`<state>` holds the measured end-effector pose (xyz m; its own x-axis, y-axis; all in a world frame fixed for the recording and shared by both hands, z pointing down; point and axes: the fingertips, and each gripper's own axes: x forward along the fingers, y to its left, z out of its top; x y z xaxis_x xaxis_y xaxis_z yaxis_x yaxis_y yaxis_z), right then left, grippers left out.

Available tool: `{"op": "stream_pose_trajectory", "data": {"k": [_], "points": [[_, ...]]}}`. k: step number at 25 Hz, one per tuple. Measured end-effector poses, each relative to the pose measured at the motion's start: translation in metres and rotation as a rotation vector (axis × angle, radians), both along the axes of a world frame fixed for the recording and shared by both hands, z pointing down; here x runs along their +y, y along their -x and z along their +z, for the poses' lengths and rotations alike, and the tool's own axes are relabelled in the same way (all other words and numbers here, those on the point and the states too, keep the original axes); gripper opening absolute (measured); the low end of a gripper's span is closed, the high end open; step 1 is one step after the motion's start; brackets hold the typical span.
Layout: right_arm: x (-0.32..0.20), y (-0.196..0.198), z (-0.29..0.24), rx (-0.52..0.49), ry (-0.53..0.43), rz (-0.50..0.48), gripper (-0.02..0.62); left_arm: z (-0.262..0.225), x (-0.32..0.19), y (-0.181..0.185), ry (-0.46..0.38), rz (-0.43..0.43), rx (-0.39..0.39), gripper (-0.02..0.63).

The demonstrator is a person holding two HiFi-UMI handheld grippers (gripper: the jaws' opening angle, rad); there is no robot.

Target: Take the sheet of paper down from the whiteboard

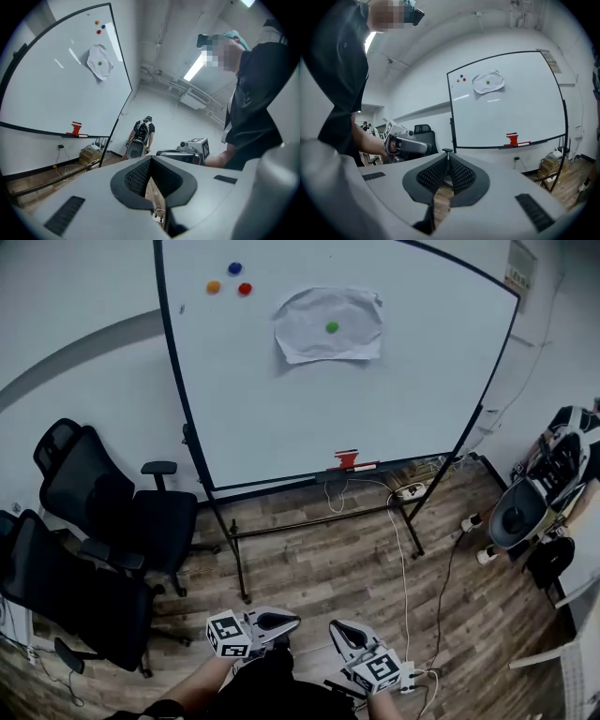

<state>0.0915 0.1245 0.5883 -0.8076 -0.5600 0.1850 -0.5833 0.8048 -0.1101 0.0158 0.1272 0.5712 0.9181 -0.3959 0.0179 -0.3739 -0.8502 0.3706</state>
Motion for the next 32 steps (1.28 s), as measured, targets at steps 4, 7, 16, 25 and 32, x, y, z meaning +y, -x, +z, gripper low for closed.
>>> {"op": "stream_pose_trajectory", "data": {"k": [4, 7, 16, 25, 32], "points": [[-0.057, 0.026, -0.032, -0.003, -0.064, -0.028, 0.023, -0.012, -0.060, 0.013, -0.045, 0.003, 0.039, 0.011], [-0.101, 0.040, -0.050, -0.009, -0.062, -0.018, 0.023, -0.021, -0.098, 0.026, -0.067, -0.016, 0.046, 0.011], [-0.169, 0.070, -0.052, -0.030, -0.088, -0.044, 0.023, -0.017, -0.174, 0.064, -0.087, -0.095, 0.025, 0.011], [-0.250, 0.064, -0.018, -0.032, -0.027, -0.133, 0.023, -0.007, -0.241, 0.067, -0.080, -0.191, -0.030, 0.011], [-0.345, 0.061, -0.027, -0.014, -0.110, -0.312, 0.023, -0.027, -0.325, 0.051, -0.098, -0.348, -0.041, 0.011]]}}
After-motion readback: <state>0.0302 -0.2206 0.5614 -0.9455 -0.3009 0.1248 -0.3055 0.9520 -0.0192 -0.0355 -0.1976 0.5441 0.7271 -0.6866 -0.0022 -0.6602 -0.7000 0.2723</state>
